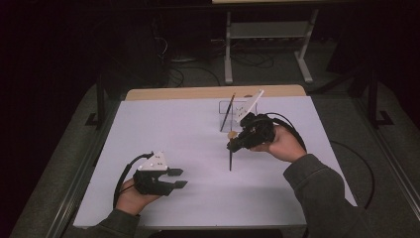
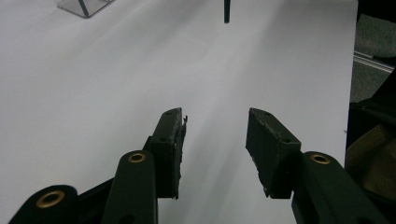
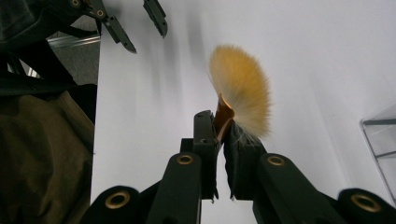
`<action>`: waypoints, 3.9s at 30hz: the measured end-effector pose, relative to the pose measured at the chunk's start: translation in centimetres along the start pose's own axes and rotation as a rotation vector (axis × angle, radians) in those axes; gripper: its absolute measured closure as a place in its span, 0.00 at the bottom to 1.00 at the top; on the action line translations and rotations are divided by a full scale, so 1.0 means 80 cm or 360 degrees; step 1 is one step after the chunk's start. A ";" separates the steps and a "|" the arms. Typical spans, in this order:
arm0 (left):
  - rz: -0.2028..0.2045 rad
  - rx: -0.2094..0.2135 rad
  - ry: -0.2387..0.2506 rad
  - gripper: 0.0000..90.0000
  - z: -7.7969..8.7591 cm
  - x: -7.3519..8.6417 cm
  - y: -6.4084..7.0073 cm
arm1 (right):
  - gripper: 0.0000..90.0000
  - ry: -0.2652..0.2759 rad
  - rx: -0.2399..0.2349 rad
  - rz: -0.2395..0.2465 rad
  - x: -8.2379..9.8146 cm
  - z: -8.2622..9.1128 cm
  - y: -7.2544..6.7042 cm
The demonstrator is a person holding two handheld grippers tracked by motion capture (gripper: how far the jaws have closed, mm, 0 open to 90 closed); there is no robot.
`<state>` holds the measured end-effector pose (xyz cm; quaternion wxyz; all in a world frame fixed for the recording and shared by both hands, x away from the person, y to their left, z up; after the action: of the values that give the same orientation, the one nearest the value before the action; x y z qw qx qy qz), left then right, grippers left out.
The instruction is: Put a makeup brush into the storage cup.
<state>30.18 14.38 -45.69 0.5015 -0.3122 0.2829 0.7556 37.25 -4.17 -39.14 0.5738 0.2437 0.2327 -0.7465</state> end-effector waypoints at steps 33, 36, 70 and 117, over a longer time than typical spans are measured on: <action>0.0085 -0.0094 0.0025 0.46 0.020 0.013 -0.016 | 0.92 0.0008 0.0059 -0.0103 0.005 0.015 0.040; 0.0101 -0.0108 0.0031 0.43 0.022 0.016 -0.019 | 0.92 0.0008 0.0076 -0.0123 0.005 0.020 0.046; 0.0146 -0.0161 0.0073 0.34 0.036 0.022 -0.034 | 0.92 0.0015 0.0192 -0.0201 -0.021 0.064 0.112; 0.0143 -0.0145 0.0095 0.32 0.038 0.022 -0.036 | 0.92 0.0010 0.0368 -0.0312 -0.068 0.080 0.208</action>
<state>31.76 18.62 -45.36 0.4435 -0.3443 0.2768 0.7799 54.00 -8.06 -31.88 0.4656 0.2866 0.1696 -0.8200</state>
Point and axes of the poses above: each handheld gripper's, and its own axes: z roughly backward along the jaws, x roughly out of its underside, y roughly to its right, the point moved 10 cm from there along -z, roughly forward along the jaws, and after that the axes turned 6 degrees about x, right-handed, at the moved point
